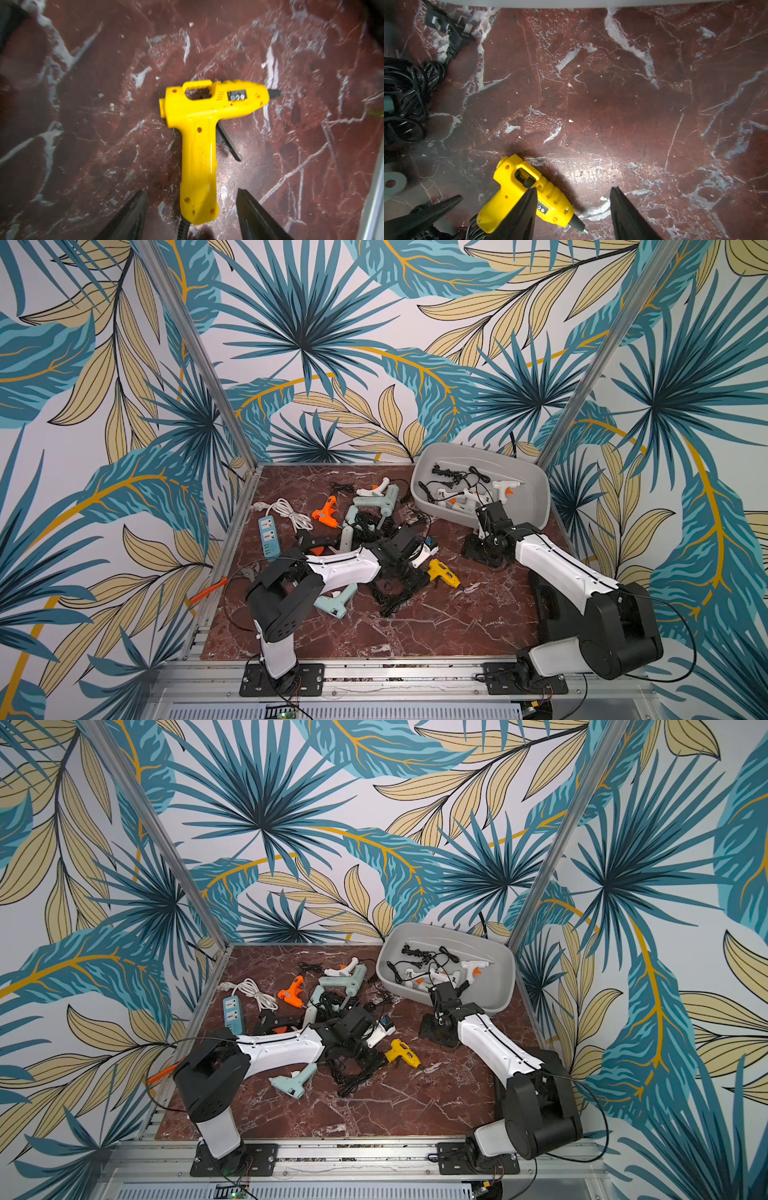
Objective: Put the hot melt glue gun into the storage box
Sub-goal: Pick up the hot melt adhesive gun from the center of the board.
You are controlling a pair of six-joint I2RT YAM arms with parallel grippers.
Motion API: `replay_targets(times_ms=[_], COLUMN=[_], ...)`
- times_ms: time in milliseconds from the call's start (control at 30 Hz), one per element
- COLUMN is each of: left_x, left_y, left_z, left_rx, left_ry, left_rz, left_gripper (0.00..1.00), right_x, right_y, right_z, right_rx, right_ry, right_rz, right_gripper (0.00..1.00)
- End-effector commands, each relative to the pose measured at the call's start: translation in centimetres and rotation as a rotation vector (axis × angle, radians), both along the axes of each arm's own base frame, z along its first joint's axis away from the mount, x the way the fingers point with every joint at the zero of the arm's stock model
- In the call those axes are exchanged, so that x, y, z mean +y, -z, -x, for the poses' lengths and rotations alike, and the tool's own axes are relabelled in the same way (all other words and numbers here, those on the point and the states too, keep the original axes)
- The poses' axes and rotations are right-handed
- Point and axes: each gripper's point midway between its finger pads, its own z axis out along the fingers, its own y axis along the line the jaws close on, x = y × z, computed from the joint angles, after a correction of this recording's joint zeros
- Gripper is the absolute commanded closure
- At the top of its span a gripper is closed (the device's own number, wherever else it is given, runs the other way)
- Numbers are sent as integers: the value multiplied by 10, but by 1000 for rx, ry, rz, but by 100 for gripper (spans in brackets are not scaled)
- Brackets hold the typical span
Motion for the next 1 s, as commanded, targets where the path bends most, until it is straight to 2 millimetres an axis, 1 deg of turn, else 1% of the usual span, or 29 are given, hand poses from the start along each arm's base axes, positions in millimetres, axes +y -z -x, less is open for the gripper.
replay_targets(times_ms=[0, 200, 367, 433, 500, 633, 700, 800, 867, 900, 967], left_x=[9, 4, 5, 1, -1, 0, 1, 1, 0, 1, 5], left_y=[12, 23, 37, 39, 41, 40, 36, 24, 11, 5, -8], left_z=[0, 1, -4, -5, -5, -7, -10, -13, -16, -17, -22], left_rx=[3, 22, 26, 33, 39, 28, 8, -31, -69, -86, -112], left_ry=[11, 21, -4, 1, 3, -11, -19, -30, -36, -39, -55], left_rz=[-91, -104, -132, -123, -121, -120, -112, -82, -42, -22, 17], left_gripper=[28, 28, 31, 32, 39, 63, 75, 90, 98, 100, 100], right_x=[0, 3, 8, 11, 15, 25, 32, 41, 47, 50, 58], right_y=[0, 3, 8, 11, 13, 17, 19, 21, 21, 20, 17], right_z=[5, 4, 3, 3, 2, -2, -3, -5, -7, -8, -10], right_rx=[3, 10, 14, 20, 25, 33, 43, 59, 66, 66, 69], right_ry=[9, 2, -3, -9, -15, -37, -55, -79, -96, -106, -131], right_rz=[-15, -24, -51, -68, -83, -132, -163, -203, -229, -246, -284], right_gripper=[40, 40, 40, 40, 40, 40, 40, 40, 40, 40, 40])
